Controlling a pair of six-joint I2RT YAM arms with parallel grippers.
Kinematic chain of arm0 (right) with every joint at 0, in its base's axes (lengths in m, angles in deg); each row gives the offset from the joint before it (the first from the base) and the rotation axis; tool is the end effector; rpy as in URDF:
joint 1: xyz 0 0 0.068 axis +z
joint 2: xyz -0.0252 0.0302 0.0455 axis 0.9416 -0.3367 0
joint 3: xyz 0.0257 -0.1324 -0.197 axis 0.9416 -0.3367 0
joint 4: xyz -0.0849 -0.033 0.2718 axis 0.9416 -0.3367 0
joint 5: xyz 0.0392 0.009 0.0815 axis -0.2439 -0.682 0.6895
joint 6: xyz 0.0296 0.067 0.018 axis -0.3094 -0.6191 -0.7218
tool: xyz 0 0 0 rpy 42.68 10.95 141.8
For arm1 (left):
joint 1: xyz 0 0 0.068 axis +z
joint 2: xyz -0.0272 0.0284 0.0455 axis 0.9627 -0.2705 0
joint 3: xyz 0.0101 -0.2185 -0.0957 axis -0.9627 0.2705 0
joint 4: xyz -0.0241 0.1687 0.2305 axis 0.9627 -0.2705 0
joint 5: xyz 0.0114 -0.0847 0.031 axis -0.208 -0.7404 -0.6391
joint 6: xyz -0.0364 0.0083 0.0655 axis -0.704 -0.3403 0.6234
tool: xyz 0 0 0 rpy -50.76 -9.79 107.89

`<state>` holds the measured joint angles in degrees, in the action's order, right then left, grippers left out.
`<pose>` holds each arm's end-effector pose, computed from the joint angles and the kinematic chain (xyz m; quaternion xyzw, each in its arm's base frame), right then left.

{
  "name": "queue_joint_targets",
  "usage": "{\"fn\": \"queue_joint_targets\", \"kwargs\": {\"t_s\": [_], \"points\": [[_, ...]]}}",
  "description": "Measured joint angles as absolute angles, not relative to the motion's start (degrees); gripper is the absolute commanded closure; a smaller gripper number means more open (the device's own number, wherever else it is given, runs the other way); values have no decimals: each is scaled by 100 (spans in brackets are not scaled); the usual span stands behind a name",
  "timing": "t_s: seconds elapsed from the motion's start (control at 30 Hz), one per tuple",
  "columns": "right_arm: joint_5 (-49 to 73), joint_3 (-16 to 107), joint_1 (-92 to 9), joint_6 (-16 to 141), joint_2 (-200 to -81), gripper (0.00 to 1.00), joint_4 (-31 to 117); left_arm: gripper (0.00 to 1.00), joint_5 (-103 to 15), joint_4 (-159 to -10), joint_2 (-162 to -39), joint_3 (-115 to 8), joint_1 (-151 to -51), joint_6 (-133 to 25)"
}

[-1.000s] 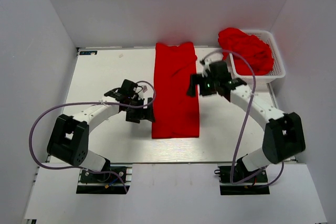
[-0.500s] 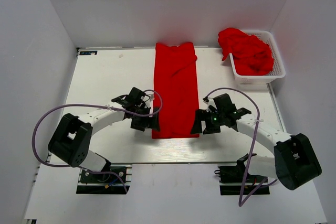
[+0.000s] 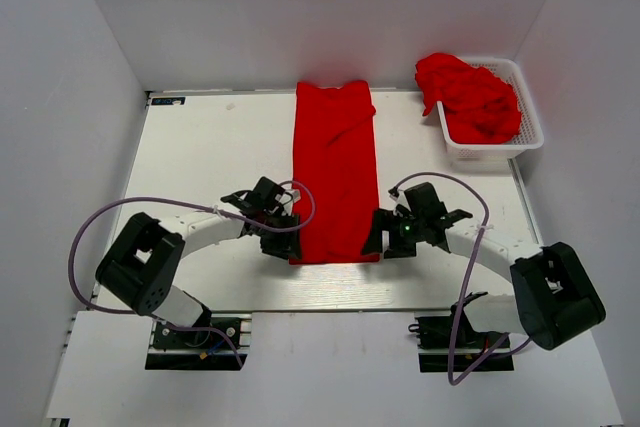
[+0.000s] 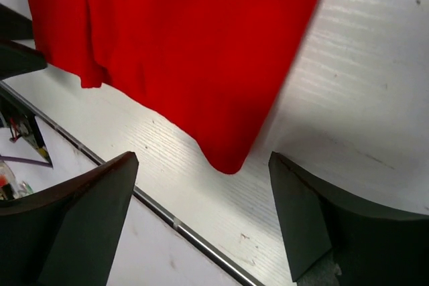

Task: Fold and stack the t-shirts
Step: Grab the bottom of the folded rectangular tshirt with both arms, then fold the folded rectangular tshirt in 1/3 of the way

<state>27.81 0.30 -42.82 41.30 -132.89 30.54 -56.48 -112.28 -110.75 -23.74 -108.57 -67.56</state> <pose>0.2278 0.1468 0.0831 -0.0567 0.9363 0.3034 0.1678 0.2263 -0.1813 0.0728 0.1074 0.9628 -0.2396 0.0639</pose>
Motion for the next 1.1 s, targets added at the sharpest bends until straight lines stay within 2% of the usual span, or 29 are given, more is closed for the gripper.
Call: {"fn": "queue_joint_targets", "kwargs": {"t_s": [0.03,0.07,0.13,0.17,0.23,0.27,0.67,0.87,1.1], "points": [[2781,10,-4282,4090,-13311,24,3137,56,-5632,-11158,-11082,-2324,-10881,-6764],[2770,4,-4282,4088,-13337,31,3187,66,-5672,-11132,-11091,-2283,-10900,-6780],[2741,-23,-4282,4066,-13429,53,3283,74,-5670,-11101,-11108,-2211,-10940,-6804],[2689,-27,-4284,4075,-13490,81,3305,86,-5685,-11094,-11137,-2200,-10951,-6813],[2632,-51,-4284,4062,-13636,94,3314,100,-5759,-11040,-11202,-2191,-10968,-6848],[2612,-73,-4284,4058,-13684,100,3312,100,-5805,-11011,-11222,-2191,-10977,-6872],[2601,-101,-4286,4018,-13304,100,3163,100,-5890,-11132,-10990,-2280,-11027,-6996],[2569,384,-4293,4090,-13332,100,2894,100,-5991,-11337,-11187,-3185,-10983,-7018],[2470,1488,-4347,4139,-14034,100,2735,100,-5772,-11685,-11860,-4370,-10833,-7018]]}}
